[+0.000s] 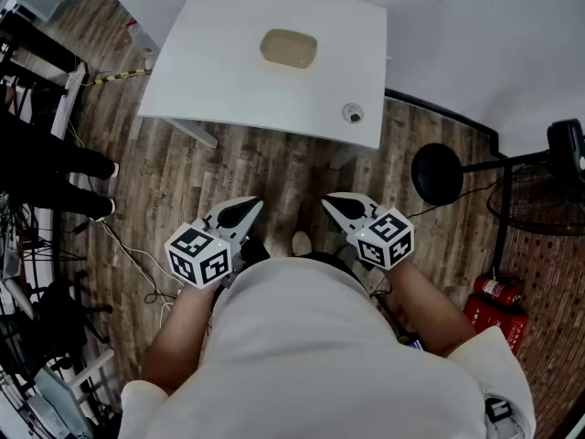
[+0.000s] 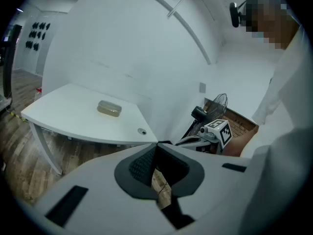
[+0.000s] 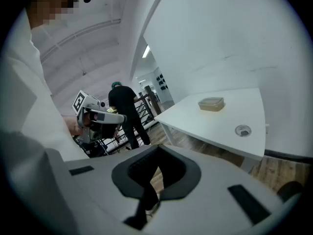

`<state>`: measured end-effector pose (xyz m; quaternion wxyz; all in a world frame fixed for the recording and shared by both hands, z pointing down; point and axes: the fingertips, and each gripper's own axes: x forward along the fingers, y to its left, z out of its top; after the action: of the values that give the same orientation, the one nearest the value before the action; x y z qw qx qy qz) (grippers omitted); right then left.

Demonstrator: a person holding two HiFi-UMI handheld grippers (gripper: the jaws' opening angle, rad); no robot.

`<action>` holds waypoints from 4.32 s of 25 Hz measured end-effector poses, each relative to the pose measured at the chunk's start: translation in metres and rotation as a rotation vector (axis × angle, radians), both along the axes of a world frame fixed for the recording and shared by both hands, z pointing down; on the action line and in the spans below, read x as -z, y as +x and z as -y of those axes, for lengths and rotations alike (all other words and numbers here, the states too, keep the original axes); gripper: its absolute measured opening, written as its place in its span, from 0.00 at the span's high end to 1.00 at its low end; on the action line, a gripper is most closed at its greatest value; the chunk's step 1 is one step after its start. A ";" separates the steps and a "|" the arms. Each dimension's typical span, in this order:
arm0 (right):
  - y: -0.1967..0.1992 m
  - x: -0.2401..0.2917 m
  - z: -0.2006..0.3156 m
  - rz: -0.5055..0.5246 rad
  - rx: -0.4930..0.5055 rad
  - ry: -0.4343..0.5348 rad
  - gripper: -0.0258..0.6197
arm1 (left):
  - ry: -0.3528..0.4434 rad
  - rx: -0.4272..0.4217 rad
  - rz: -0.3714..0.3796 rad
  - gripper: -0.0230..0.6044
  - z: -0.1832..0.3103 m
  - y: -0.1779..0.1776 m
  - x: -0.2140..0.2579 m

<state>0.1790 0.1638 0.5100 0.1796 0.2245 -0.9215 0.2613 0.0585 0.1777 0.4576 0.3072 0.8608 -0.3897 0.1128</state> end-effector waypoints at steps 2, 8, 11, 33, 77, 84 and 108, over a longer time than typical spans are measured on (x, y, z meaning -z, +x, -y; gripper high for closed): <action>-0.002 -0.003 0.009 0.001 -0.016 -0.016 0.95 | -0.011 -0.001 -0.015 0.94 0.008 -0.005 -0.003; -0.026 -0.010 0.048 -0.016 -0.077 -0.025 0.95 | -0.008 -0.040 -0.010 0.93 0.046 -0.033 -0.012; -0.039 -0.014 0.070 -0.035 -0.123 -0.037 0.95 | 0.006 -0.079 -0.008 0.94 0.079 -0.048 -0.014; -0.048 -0.071 0.270 0.224 -0.687 -0.362 0.78 | 0.049 -0.295 -0.022 0.93 0.224 -0.141 -0.007; -0.036 -0.103 0.398 0.586 -0.637 -0.636 0.88 | -0.010 -0.164 0.058 0.93 0.321 -0.111 -0.013; -0.031 -0.089 0.397 0.623 -0.631 -0.613 0.90 | -0.006 -0.160 0.042 0.93 0.315 -0.115 -0.012; -0.064 -0.006 0.369 0.732 -0.530 -0.444 0.95 | 0.018 -0.155 -0.020 0.93 0.291 -0.166 -0.015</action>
<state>0.1150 -0.2055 0.5158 -0.1846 0.3007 -0.7574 0.5494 -0.1076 -0.1134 0.4722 0.2939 0.8922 -0.3197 0.1243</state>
